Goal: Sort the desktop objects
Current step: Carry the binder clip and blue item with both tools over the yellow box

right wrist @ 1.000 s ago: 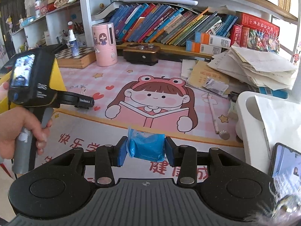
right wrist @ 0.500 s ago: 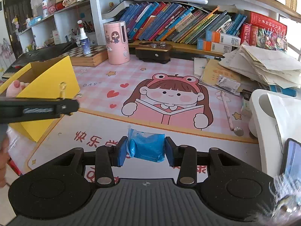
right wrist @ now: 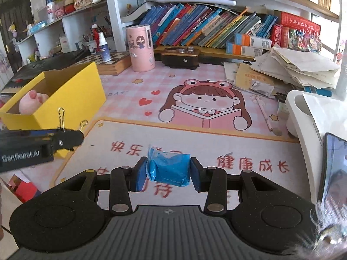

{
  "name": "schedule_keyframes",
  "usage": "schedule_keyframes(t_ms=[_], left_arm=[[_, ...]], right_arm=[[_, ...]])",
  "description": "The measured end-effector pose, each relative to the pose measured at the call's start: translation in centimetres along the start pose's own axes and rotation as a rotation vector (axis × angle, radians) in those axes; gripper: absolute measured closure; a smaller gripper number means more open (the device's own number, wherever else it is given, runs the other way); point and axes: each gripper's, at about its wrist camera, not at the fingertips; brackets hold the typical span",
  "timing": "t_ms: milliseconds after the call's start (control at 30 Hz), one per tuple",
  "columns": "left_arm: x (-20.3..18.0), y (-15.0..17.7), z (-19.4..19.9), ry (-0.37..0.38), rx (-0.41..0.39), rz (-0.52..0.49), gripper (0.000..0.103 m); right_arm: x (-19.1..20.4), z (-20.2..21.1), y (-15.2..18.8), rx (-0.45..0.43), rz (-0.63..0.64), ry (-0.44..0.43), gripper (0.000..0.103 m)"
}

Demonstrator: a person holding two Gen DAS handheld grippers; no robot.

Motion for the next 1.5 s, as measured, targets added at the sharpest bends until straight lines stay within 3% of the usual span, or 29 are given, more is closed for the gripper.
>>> schedule_keyframes(t_ms=[300, 967, 1500], left_arm=[[4.1, 3.1, 4.4, -0.003, 0.002, 0.003, 0.064], [12.8, 9.6, 12.2, -0.034, 0.057, 0.041, 0.064], [16.6, 10.8, 16.4, -0.098, -0.024, 0.093, 0.064]], right_arm=[[5.0, 1.5, 2.2, 0.008, -0.039, 0.000, 0.065], [18.3, 4.3, 9.0, 0.069, 0.015, -0.080, 0.065], [23.8, 5.3, 9.0, 0.049, 0.096, -0.123, 0.065]])
Point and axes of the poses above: each gripper's, at about its wrist camera, not at the fingertips, and z roughly against the way its jaws point, x to its left, y to its underside, and after that the axes turned 4 degrees about x, right-handed
